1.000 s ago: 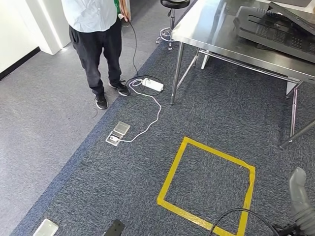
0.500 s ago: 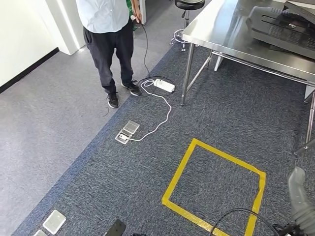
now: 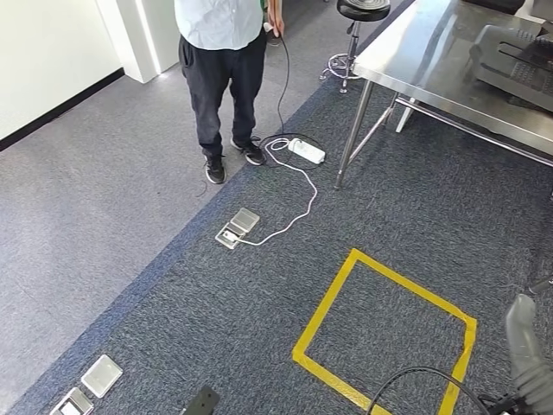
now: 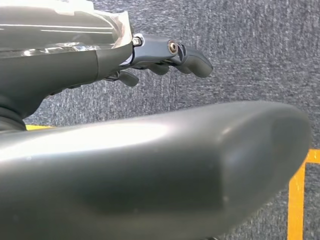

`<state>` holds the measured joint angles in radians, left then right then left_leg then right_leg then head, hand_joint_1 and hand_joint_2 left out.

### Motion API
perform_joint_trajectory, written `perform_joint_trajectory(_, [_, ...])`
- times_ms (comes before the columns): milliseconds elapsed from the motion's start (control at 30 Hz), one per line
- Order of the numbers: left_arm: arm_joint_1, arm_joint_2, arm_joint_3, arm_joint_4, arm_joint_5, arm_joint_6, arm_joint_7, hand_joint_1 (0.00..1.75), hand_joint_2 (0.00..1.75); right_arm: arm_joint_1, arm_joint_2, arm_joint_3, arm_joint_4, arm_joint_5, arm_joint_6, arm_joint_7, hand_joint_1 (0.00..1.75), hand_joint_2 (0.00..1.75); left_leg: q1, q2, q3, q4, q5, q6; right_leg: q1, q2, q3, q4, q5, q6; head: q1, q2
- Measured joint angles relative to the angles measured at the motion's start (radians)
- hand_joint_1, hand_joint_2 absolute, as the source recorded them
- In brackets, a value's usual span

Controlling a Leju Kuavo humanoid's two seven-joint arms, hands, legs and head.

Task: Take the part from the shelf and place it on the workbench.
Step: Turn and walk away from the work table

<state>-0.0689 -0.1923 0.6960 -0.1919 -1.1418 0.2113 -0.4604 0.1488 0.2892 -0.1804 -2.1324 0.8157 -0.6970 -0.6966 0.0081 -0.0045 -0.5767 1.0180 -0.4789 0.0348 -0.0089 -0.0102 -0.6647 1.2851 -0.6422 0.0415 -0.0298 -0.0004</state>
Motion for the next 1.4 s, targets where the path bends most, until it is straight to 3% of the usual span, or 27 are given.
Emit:
perform_joint_trajectory(33, [0.000,0.000,0.000,0.000,0.000,0.000,0.000,0.00,0.00,0.000,0.000,0.000,0.000,0.000,0.000,0.000,0.00,1.75,-0.001,-0.006,0.001,0.000,0.000,0.000,0.000,0.001,-0.001,0.000,0.014,-0.001,0.000,0.000])
perform_joint_trajectory(67, [0.000,0.000,0.000,0.000,0.000,0.000,0.000,0.00,0.00,0.001,0.000,-0.001,0.000,0.002,0.000,0.000,0.00,1.75,-0.002,-0.013,0.002,0.000,0.000,0.000,0.000,0.003,0.018,-0.040,0.045,-0.004,0.000,0.000])
perform_joint_trajectory(133, [-0.002,-0.001,0.000,0.000,0.000,0.000,0.000,0.00,0.00,0.000,0.000,-0.001,0.000,0.006,0.000,0.000,0.00,1.75,-0.004,-0.026,0.005,0.001,0.000,-0.001,0.001,0.023,0.083,-0.182,0.118,-0.014,0.000,0.000])
perform_joint_trajectory(167, [-0.003,-0.001,0.000,0.000,0.000,0.000,0.000,0.00,0.00,0.000,0.000,-0.001,0.000,0.008,0.000,0.000,0.00,1.75,-0.005,-0.033,0.004,0.002,0.001,-0.003,0.002,0.033,0.108,-0.239,0.139,-0.019,0.000,0.000])
perform_joint_trajectory(233, [-0.003,-0.002,0.000,0.000,-0.001,-0.001,0.000,0.00,0.00,-0.002,0.000,-0.002,0.000,0.012,0.000,0.000,0.00,1.75,-0.005,-0.041,-0.003,0.002,0.003,-0.010,0.004,0.044,0.125,-0.284,0.145,-0.026,-0.001,0.000])
perform_joint_trajectory(333, [-0.001,-0.001,0.000,0.000,-0.002,-0.001,0.000,0.00,0.00,-0.004,0.000,-0.003,0.000,0.018,0.000,0.000,0.00,1.75,-0.004,-0.042,-0.011,0.013,-0.007,-0.024,-0.001,0.029,0.126,-0.298,0.150,-0.035,-0.002,0.000])
perform_joint_trajectory(400, [-0.004,-0.001,0.000,0.000,-0.003,0.000,0.000,0.00,0.00,-0.004,0.001,-0.004,0.000,0.021,0.000,0.000,0.00,1.75,-0.003,-0.027,-0.045,0.092,-0.058,-0.033,-0.006,0.012,0.128,-0.304,0.155,-0.043,-0.004,0.000])
perform_joint_trajectory(467, [-0.004,-0.001,0.000,0.000,-0.004,0.000,0.000,0.00,0.00,-0.004,0.001,-0.005,0.000,0.023,0.000,0.000,0.00,1.75,0.001,-0.015,-0.105,0.224,-0.119,-0.042,-0.005,-0.004,0.127,-0.304,0.154,-0.045,-0.005,0.000])
perform_joint_trajectory(500, [-0.003,-0.001,0.001,0.000,-0.004,0.000,0.001,0.00,0.00,-0.004,0.001,-0.005,0.000,0.023,0.000,0.000,0.00,1.75,0.003,-0.012,-0.124,0.269,-0.131,-0.045,-0.005,-0.012,0.127,-0.304,0.154,-0.045,-0.005,0.000])
perform_joint_trajectory(533, [-0.002,-0.001,0.001,0.000,-0.005,0.000,0.001,0.00,0.00,-0.004,0.001,-0.006,0.000,0.024,0.000,0.000,0.00,1.75,0.006,-0.009,-0.127,0.278,-0.125,-0.048,-0.006,-0.019,0.127,-0.303,0.153,-0.044,-0.005,0.000])
perform_joint_trajectory(567, [-0.002,-0.001,0.001,0.000,-0.005,0.000,0.002,0.00,0.00,-0.004,0.001,-0.006,0.000,0.024,0.000,0.000,0.00,1.75,0.008,-0.005,-0.112,0.248,-0.101,-0.051,-0.006,-0.025,0.128,-0.303,0.152,-0.042,-0.005,0.000])
perform_joint_trajectory(633, [-0.003,0.000,0.001,0.000,-0.006,-0.001,0.002,0.00,0.00,-0.005,0.002,-0.007,0.000,0.024,0.000,0.000,0.00,1.75,0.010,0.022,-0.045,0.116,-0.036,-0.053,-0.006,-0.035,0.131,-0.298,0.146,-0.034,-0.005,0.000])
perform_joint_trajectory(700, [-0.005,0.000,0.002,0.000,-0.007,-0.001,0.002,0.00,0.00,-0.005,0.002,-0.007,0.000,0.024,0.000,0.000,0.00,1.75,0.007,0.050,-0.004,0.025,-0.009,-0.045,-0.002,-0.044,0.129,-0.288,0.141,-0.022,-0.005,0.000])
perform_joint_trajectory(733, [-0.005,-0.001,0.002,0.000,-0.008,-0.001,0.002,0.00,0.00,-0.005,0.002,-0.008,0.000,0.024,0.000,0.000,0.00,1.75,0.003,0.055,-0.002,0.015,-0.012,-0.038,0.001,-0.049,0.127,-0.286,0.140,-0.017,-0.005,0.000])
perform_joint_trajectory(800, [-0.003,-0.001,0.004,0.000,-0.008,-0.001,0.002,0.00,0.00,-0.005,0.002,-0.008,0.000,0.024,0.000,0.000,0.00,1.75,0.002,0.042,-0.006,0.014,-0.010,-0.024,0.000,-0.057,0.129,-0.285,0.136,-0.009,-0.005,0.000])
perform_joint_trajectory(867, [-0.002,-0.001,0.008,0.000,-0.007,-0.001,0.002,0.00,0.00,-0.005,0.002,-0.008,0.000,0.024,0.000,0.000,0.00,1.75,0.004,0.028,-0.007,0.012,-0.006,-0.011,-0.004,-0.038,0.121,-0.256,0.108,-0.001,-0.004,0.000])
perform_joint_trajectory(900, [-0.003,-0.001,0.010,0.000,-0.007,-0.001,0.002,0.00,0.00,-0.005,0.002,-0.008,0.000,0.024,0.000,0.000,0.00,1.75,0.005,0.022,-0.007,0.011,-0.004,-0.006,-0.006,-0.021,0.103,-0.214,0.079,0.002,-0.004,0.000])
perform_joint_trajectory(967, [-0.004,-0.001,0.013,0.000,-0.006,-0.001,0.001,0.00,0.00,-0.004,0.002,-0.009,0.000,0.024,0.000,0.000,0.00,1.75,0.003,0.008,-0.008,0.011,-0.003,0.000,-0.006,-0.003,0.042,-0.077,0.015,0.003,-0.003,0.000])
perform_joint_trajectory(1000, [-0.003,-0.001,0.015,0.000,-0.005,-0.001,0.001,0.00,0.00,-0.004,0.002,-0.009,0.000,0.024,0.000,0.000,0.00,1.75,0.001,0.000,-0.008,0.011,-0.003,0.001,-0.006,0.000,0.015,-0.021,-0.002,0.002,-0.004,0.000])
perform_joint_trajectory(1033, [-0.002,-0.001,0.016,0.000,-0.003,-0.001,0.001,0.00,0.00,-0.003,0.002,-0.009,0.000,0.025,0.000,0.000,0.00,1.75,-0.001,-0.008,-0.007,0.012,-0.003,0.001,-0.006,0.001,0.001,0.005,0.000,0.001,-0.004,0.000])
perform_joint_trajectory(1067, [-0.002,-0.001,0.016,0.000,-0.002,-0.001,0.000,0.00,0.00,-0.003,0.002,-0.008,0.000,0.026,0.000,0.000,0.00,1.75,-0.003,-0.017,-0.006,0.012,-0.003,0.001,-0.005,0.002,0.008,-0.013,0.023,-0.002,-0.004,0.000])
perform_joint_trajectory(1133, [-0.002,-0.001,0.017,0.000,0.000,-0.001,-0.001,0.00,0.00,-0.003,0.002,-0.007,0.000,0.028,0.000,0.000,0.00,1.75,-0.004,-0.035,-0.003,0.012,-0.002,0.001,-0.003,0.022,0.065,-0.140,0.096,-0.013,-0.004,0.000])
perform_joint_trajectory(1200, [-0.003,-0.002,0.017,0.000,0.000,-0.002,-0.002,0.00,0.00,-0.003,0.002,-0.006,-0.001,0.030,0.000,0.000,0.00,1.75,-0.004,-0.051,-0.005,0.013,-0.001,-0.002,-0.001,0.049,0.113,-0.250,0.139,-0.024,-0.004,0.000])
perform_joint_trajectory(1233, [-0.003,-0.002,0.017,0.000,0.000,-0.002,-0.002,0.00,0.00,-0.003,0.002,-0.006,-0.001,0.030,0.000,0.000,0.00,1.75,-0.003,-0.056,-0.009,0.013,0.001,-0.006,0.000,0.057,0.121,-0.272,0.141,-0.027,-0.004,0.000])
perform_joint_trajectory(1333, [0.001,-0.002,0.018,0.000,0.000,-0.003,-0.002,0.00,0.00,-0.004,0.003,-0.003,-0.002,0.031,0.000,0.000,0.00,1.75,-0.002,-0.061,-0.017,0.013,0.002,-0.022,-0.002,0.044,0.124,-0.289,0.145,-0.033,-0.005,0.000])
perform_joint_trajectory(1400, [0.000,-0.002,0.020,0.000,0.001,-0.003,-0.003,0.00,0.00,-0.002,0.004,-0.001,-0.003,0.031,0.000,0.000,0.00,1.75,-0.002,-0.038,-0.040,0.066,-0.036,-0.033,-0.008,0.026,0.127,-0.301,0.151,-0.040,-0.007,0.000])
